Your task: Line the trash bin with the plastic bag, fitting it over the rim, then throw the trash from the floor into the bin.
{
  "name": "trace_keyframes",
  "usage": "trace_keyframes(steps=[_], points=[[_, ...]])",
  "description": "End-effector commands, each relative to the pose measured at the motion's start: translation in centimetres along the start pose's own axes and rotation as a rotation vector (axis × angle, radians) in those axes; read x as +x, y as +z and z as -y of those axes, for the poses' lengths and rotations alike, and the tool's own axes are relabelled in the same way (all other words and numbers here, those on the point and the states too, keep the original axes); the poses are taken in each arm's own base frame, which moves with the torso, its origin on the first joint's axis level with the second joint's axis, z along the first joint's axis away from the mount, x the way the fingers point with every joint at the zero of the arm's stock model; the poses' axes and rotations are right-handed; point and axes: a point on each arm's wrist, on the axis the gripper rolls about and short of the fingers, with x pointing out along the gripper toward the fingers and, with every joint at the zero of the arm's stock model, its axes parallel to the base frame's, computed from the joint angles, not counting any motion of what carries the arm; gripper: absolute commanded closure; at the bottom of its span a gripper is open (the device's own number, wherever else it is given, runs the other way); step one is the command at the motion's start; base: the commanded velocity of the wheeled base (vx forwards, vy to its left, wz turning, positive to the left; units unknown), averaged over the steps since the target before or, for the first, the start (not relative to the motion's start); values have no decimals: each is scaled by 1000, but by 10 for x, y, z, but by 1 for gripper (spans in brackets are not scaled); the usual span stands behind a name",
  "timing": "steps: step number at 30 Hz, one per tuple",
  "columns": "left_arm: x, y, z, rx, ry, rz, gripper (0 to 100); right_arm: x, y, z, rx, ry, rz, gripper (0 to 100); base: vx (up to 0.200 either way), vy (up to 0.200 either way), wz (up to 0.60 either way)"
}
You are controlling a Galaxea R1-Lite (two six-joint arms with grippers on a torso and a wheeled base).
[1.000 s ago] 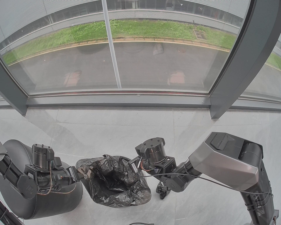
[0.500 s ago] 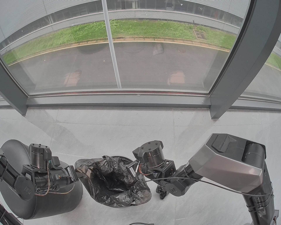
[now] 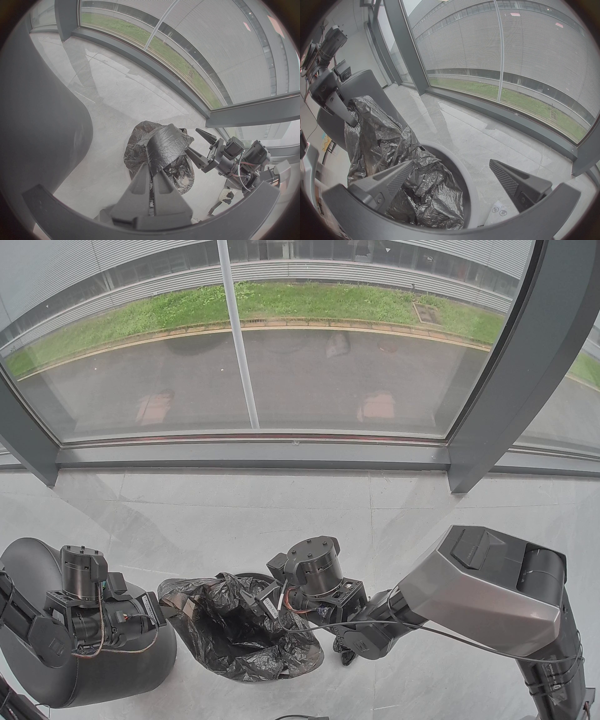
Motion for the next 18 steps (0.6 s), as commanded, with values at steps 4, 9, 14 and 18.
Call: trace_keyframes(steps=[4, 9, 14, 18], points=[[1, 1, 0, 0, 0, 1, 100, 7, -8, -4, -17, 20, -10, 0, 0, 0, 0], [1, 1, 1, 1, -1, 0, 100, 7, -8, -3, -16, 31, -9, 0, 0, 0, 0], [2, 1, 1, 2, -2, -1, 100, 4, -8, -5, -20, 39, -15, 0, 0, 0, 0], [2, 1, 1, 3, -4, 0, 100, 0, -9, -7, -23, 60, -21, 0, 0, 0, 0]])
